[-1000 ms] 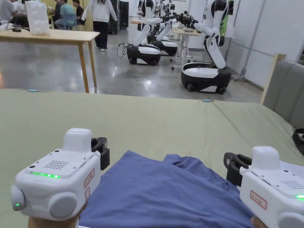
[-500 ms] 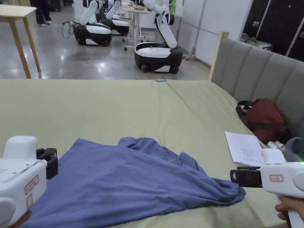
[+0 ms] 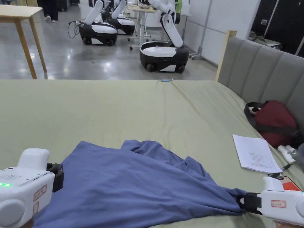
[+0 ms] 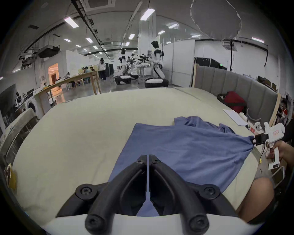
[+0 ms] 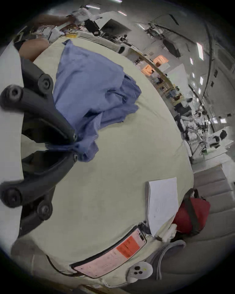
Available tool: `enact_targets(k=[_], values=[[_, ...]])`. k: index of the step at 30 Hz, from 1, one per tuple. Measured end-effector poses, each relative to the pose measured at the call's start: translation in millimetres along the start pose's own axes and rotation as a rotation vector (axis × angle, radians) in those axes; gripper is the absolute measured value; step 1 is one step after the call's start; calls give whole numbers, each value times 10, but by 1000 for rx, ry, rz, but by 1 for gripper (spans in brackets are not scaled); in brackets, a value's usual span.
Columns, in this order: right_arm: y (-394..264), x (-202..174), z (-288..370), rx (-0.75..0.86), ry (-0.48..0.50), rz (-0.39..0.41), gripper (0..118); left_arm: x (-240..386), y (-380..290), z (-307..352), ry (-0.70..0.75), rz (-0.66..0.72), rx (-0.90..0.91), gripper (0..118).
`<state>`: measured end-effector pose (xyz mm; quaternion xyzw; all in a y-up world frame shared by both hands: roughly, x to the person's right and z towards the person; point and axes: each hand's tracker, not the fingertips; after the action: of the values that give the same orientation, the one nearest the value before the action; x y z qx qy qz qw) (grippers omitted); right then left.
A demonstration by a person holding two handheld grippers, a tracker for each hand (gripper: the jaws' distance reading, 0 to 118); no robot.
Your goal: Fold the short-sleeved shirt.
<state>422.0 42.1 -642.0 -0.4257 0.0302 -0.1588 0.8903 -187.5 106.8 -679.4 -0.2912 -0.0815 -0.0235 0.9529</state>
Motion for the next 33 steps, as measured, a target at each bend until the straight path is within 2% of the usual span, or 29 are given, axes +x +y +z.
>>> enact_targets(k=[3,7,10,12,13,15,16,18,19,20,24,26,27,29,30,31,33], values=[[33,-8,75,54,14,-8,7,-105,200,-271,-9,-14,-58,0],[59,-30,171,79,23,19,7,-134,758,-728,-60,-48,-188,0],[54,-72,266,89,16,25,7,-267,1105,-1378,-95,20,-303,0],[49,-53,296,100,7,10,7,-321,1250,-1770,-80,27,-353,9],[47,-51,306,101,5,6,7,-324,1264,-1932,-65,0,-358,33],[42,-61,325,102,4,6,7,-276,1255,-2268,-21,-25,-410,114],[46,-75,329,103,0,14,7,-279,1218,-2409,-9,-17,-419,118],[56,-92,363,104,1,18,7,-270,1049,-2605,8,-31,-467,117],[63,-102,377,107,1,22,7,-243,1009,-2706,-3,6,-462,115],[90,-266,385,106,1,35,7,-232,957,-2774,27,17,-508,116],[144,-307,355,105,-2,58,7,-174,791,-2859,4,-14,-531,114],[172,-338,335,104,-3,63,7,-162,784,-2876,11,-47,-514,96],[183,-360,321,104,-6,66,7,-119,800,-2819,16,-72,-476,82],[204,-355,329,104,-11,72,7,-15,803,-2725,5,-120,-430,18],[213,-374,320,105,-10,72,7,56,795,-2674,-38,-133,-421,0],[220,-394,314,106,-7,70,7,104,773,-2635,13,-170,-420,0],[235,-446,325,114,-13,75,7,124,730,-2603,-2,-153,-432,0]])
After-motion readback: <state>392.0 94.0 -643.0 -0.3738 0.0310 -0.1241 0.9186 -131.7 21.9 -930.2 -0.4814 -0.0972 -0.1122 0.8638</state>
